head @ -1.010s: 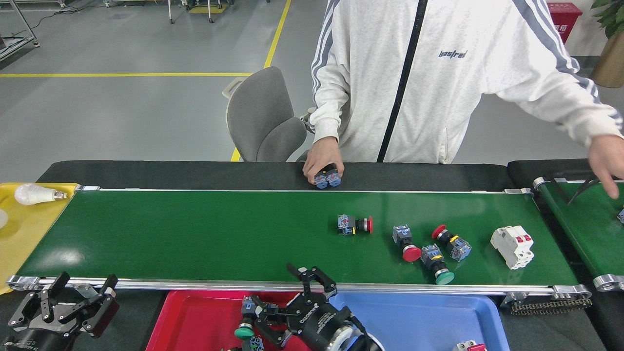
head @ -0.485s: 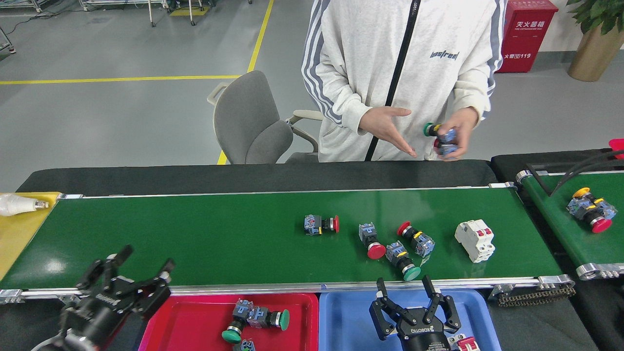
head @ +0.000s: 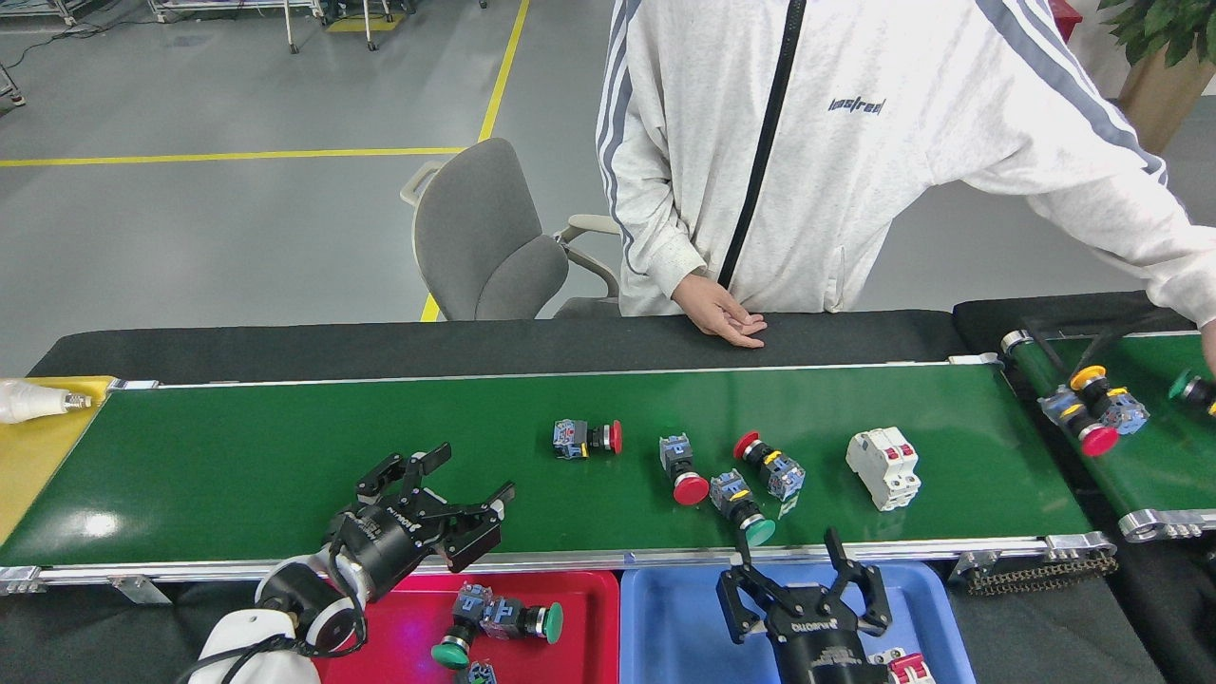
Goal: Pick switch part from conveyor to tray
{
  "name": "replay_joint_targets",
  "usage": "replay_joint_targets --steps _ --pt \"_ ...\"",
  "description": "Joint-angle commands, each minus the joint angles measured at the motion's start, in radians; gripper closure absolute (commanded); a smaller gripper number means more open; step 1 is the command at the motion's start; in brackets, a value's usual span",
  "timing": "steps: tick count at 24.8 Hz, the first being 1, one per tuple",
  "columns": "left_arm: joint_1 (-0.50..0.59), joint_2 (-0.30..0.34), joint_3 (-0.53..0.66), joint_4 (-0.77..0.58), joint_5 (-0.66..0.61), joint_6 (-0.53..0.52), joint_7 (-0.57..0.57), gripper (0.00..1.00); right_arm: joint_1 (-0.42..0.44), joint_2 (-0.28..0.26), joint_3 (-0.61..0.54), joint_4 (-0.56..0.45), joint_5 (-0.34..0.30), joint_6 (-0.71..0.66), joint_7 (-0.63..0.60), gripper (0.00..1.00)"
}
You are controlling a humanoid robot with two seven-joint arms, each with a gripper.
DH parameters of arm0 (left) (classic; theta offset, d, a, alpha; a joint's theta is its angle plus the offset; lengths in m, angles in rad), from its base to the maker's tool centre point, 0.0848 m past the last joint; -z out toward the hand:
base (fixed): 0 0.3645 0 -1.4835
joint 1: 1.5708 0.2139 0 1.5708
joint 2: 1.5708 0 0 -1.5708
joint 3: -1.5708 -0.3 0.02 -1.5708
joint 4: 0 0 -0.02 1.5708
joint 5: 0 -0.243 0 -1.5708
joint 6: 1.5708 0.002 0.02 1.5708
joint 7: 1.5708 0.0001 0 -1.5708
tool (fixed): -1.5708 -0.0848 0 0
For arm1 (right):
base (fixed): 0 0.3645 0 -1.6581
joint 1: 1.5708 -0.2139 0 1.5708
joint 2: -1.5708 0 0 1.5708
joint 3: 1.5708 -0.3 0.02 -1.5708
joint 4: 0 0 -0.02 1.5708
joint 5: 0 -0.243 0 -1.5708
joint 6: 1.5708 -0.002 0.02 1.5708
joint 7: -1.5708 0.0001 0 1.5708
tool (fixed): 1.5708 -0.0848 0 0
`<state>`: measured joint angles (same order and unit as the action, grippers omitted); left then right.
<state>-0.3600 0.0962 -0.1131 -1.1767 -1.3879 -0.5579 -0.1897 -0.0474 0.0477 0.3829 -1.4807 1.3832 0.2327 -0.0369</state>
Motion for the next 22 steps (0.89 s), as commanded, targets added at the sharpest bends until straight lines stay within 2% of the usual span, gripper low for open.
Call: replay_joint_targets --steps 1,5,9,12,14,15,16,18,20,22 --pt "-0.056 -0.01 -0.008 0.044 -0.003 0.024 0.003 0.0 -0.057 0.004 0.033 0.048 0.0 -0.001 0.034 0.0" --pt "-0.112 -0.012 -0.019 0.109 -0.01 0.038 0.003 0.0 -0.14 0.034 0.085 0.137 -0.004 -0.001 0.069 0.0" --pt "-0.122 -0.012 -0.036 0.149 -0.013 0.038 0.003 0.0 -0.246 0.109 0.09 0.27 -0.004 -0.001 0.08 0.0" --pt "-0.129 -0.013 -0.065 0.17 -0.013 0.041 0.003 0.0 -0.332 0.113 0.129 0.388 -0.023 -0.004 0.08 0.0" --pt "-0.146 -0.024 -0.085 0.198 -0.013 0.058 0.004 0.0 -0.376 0.113 0.174 0.444 -0.061 -0.003 0.078 0.01" --pt "-0.158 -0.032 -0.089 0.216 -0.013 0.079 0.004 0.0 -0.391 0.113 0.195 0.468 -0.079 -0.004 0.078 0.06" --pt "-0.168 -0.032 -0.091 0.232 -0.014 0.096 0.006 0.0 -0.401 0.115 0.211 0.477 -0.089 -0.004 0.078 0.15" --pt "-0.188 -0.032 -0.091 0.272 -0.014 0.128 0.007 0.0 -0.408 0.115 0.237 0.48 -0.092 -0.009 0.075 0.59" --pt "-0.195 -0.032 -0.089 0.29 -0.019 0.136 0.01 0.0 -0.408 0.115 0.243 0.48 -0.092 -0.022 0.071 0.88" --pt "-0.195 -0.032 -0.089 0.296 -0.022 0.174 0.012 0.02 -0.408 0.113 0.243 0.476 -0.093 -0.056 0.069 0.98"
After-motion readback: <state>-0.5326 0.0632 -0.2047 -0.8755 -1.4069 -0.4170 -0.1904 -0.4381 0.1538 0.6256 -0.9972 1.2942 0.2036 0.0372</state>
